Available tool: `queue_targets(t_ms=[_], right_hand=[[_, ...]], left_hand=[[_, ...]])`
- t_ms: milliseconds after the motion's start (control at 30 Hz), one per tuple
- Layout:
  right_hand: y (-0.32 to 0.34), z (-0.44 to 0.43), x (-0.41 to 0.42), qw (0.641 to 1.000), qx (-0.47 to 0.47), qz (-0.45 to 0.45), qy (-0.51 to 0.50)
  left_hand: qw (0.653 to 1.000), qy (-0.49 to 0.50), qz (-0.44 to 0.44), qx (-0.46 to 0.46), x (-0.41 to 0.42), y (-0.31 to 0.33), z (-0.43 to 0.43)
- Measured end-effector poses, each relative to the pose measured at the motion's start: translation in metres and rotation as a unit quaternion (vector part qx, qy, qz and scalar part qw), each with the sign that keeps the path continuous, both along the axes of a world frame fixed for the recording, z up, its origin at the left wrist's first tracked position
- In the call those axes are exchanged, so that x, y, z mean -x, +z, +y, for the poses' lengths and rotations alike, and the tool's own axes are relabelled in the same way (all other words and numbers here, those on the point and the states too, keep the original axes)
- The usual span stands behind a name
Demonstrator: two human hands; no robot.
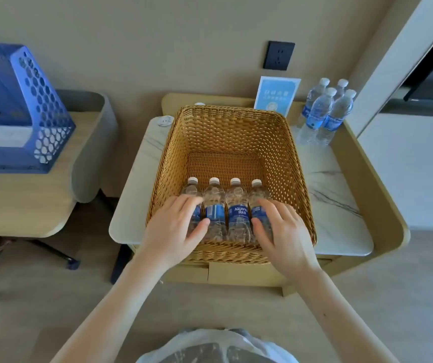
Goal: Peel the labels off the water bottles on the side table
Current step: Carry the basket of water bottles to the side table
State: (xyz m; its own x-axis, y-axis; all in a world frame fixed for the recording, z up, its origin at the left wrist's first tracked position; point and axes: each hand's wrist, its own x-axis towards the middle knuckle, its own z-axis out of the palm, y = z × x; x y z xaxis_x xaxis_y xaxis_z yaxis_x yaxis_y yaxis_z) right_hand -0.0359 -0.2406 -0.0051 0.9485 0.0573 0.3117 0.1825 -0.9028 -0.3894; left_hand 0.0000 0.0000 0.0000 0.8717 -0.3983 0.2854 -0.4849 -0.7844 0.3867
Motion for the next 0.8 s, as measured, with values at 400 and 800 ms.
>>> queue_targets(t_ms=[400,800], right_hand=[[-0.015,-0.064,-0.053,0.984,-0.075,0.112,-0.115],[-0.030,-0.085,-0.068,0.951,-0.192,0.211,-0.117]], left_hand=[[0.989,0.120,0.038,-0.084,-0.076,-0.013,0.032],[0.949,0.133,0.259,0.124,-0.091,-0.040,0.044]])
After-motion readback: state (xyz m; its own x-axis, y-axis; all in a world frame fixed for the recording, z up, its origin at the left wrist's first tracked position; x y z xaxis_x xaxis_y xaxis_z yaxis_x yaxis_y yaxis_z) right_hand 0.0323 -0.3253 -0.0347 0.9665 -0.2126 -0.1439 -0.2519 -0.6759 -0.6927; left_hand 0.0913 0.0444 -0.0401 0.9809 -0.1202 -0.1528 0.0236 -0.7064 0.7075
